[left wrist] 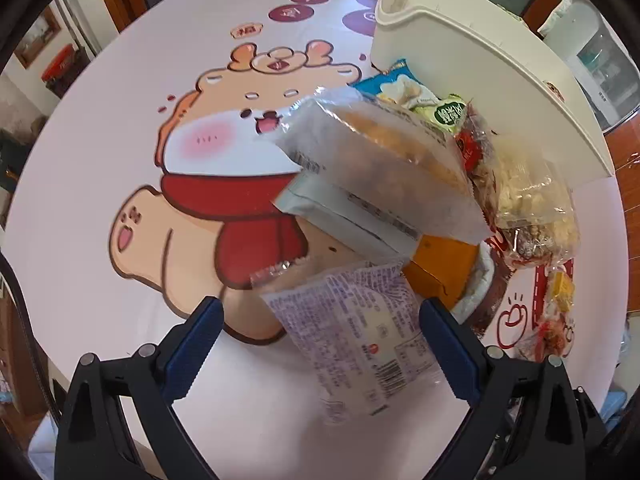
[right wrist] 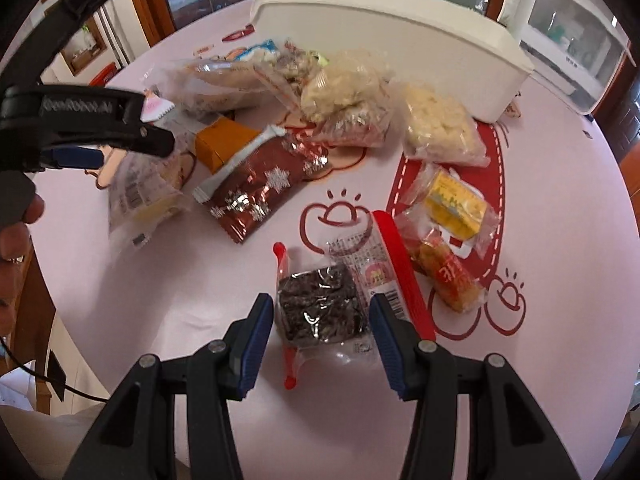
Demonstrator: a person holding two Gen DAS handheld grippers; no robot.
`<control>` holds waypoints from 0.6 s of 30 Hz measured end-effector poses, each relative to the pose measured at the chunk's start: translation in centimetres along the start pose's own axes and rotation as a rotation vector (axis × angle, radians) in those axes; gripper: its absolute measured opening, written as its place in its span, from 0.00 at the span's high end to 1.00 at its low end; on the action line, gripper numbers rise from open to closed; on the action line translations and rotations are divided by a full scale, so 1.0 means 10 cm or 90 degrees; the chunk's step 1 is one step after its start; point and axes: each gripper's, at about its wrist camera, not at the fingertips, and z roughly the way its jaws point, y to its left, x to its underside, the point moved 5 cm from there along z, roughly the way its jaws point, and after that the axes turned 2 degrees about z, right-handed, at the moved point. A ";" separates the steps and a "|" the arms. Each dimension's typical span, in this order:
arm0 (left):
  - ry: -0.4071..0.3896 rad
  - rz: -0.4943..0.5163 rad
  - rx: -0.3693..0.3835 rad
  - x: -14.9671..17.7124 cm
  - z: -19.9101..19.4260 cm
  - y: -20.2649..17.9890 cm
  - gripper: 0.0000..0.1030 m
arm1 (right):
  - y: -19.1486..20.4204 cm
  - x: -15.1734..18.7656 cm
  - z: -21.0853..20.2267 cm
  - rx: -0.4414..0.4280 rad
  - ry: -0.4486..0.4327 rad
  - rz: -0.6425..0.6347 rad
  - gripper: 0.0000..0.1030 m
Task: Organize snacks
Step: 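Grasp the purple-printed bread bag with left tool while right tool grasps dark chocolate bag, then carry both bags over the white tray and release them inside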
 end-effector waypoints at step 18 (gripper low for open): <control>0.029 0.073 -0.004 0.44 0.10 -0.13 0.52 | 0.04 0.00 -0.04 -0.022 0.001 -0.019 0.59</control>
